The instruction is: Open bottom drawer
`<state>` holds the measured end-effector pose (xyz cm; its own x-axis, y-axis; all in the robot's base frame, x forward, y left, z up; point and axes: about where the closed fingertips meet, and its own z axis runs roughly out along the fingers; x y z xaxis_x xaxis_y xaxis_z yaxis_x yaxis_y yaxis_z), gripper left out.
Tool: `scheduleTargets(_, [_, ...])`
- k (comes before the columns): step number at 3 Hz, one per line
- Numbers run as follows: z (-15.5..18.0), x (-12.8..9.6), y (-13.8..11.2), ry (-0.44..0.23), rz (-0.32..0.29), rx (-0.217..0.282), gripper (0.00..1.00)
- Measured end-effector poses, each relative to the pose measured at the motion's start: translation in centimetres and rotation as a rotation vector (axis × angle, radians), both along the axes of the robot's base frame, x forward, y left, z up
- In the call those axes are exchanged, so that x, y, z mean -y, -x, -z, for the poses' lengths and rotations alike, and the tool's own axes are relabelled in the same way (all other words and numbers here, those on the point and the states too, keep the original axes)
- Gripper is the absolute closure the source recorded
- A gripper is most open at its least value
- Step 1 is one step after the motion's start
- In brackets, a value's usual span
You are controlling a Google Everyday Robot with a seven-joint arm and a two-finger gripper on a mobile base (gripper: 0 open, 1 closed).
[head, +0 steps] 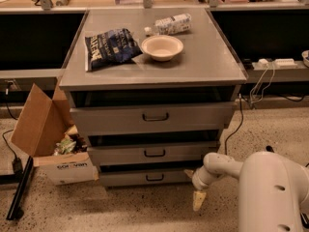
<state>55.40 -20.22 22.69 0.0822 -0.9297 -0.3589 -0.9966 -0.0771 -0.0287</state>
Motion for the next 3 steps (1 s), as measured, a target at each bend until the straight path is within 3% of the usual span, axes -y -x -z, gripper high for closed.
scheduleTargets(2, [2.0,0.2,-4.6,0.000,-0.014,0.102,0.00])
scheduleTargets(3, [3.0,0.2,-5.6,0.010,-0.001,0.123,0.00])
